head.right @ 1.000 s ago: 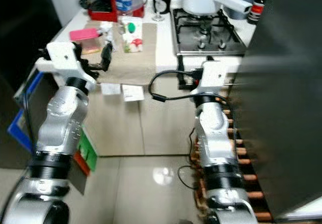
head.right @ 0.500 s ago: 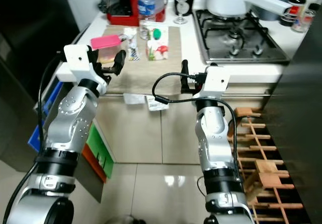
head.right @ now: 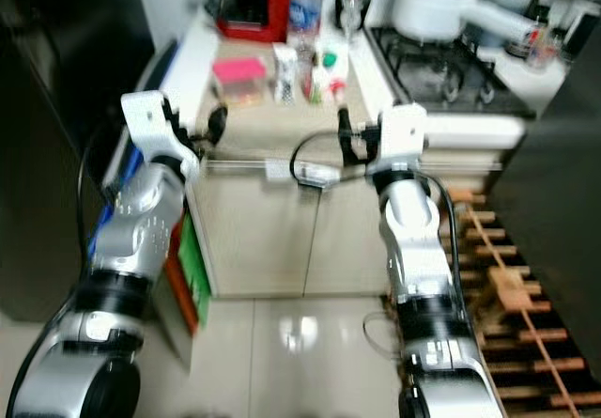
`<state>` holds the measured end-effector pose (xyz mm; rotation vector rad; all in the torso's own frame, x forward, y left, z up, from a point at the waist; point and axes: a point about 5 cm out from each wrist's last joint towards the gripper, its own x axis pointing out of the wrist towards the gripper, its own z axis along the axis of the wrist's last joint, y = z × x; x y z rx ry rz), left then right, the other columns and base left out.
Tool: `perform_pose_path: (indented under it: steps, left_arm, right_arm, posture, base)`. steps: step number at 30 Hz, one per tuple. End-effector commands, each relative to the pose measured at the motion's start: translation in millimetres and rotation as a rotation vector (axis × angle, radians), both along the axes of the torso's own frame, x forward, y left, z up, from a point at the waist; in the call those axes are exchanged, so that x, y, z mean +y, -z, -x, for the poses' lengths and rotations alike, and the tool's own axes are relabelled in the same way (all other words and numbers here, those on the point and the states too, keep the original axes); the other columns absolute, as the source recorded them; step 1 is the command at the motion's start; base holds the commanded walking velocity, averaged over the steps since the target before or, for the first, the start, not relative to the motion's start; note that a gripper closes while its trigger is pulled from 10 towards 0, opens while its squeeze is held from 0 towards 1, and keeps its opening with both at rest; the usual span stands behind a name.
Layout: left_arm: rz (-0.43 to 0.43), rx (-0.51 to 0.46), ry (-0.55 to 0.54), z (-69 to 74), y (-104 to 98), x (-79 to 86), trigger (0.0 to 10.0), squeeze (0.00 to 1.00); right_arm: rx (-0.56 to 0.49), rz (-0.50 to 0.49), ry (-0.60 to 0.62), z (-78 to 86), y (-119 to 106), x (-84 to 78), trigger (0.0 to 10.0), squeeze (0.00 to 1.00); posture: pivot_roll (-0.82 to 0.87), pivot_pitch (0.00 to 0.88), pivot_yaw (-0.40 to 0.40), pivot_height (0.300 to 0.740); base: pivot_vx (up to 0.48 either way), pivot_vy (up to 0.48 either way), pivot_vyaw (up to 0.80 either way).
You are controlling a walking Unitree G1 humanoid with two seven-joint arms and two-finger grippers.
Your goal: Restocking fridge
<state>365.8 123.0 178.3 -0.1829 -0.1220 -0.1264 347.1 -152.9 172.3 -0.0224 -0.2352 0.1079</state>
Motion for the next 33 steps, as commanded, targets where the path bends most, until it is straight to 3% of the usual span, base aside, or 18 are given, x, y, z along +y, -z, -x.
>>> perform_pose_path:
  steps: [1,5,12,33]
  left_arm:
    - [-0.041,-0.041,0.011,-1.8,-9.5,-6.1,10.0,0.0]
    - [-0.087,-0.073,0.01,0.1,-13.3,-5.8,10.0,0.0]
    - [-0.072,-0.088,0.04,2.8,-12.9,-7.2,10.0,0.0]
    - [-0.075,-0.145,0.051,3.9,-19.6,-13.6,10.0,0.0]
  right_arm:
    - [-0.022,-0.03,0.019,-3.3,-6.5,-2.7,10.0,0.0]
    - [-0.019,-0.064,0.021,-4.3,-4.0,-0.2,10.0,0.0]
    - [0.0,-0.081,0.021,-5.0,1.3,0.2,10.0,0.0]
    - [-0.075,-0.05,0.051,-14.6,-18.1,-7.9,10.0,0.0]
  posture:
    - [-0.08,0.0,0.008,0.74]
    - [-0.07,0.0,0.01,0.74]
    - [-0.06,0.0,0.007,0.74]
    - [-0.07,0.0,0.008,0.74]
  base:
    - [0.0,0.0,0.0]
    - [0.0,0.0,0.0]
    - [0.0,0.0,0.0]
    - [0.463,0.0,0.0]
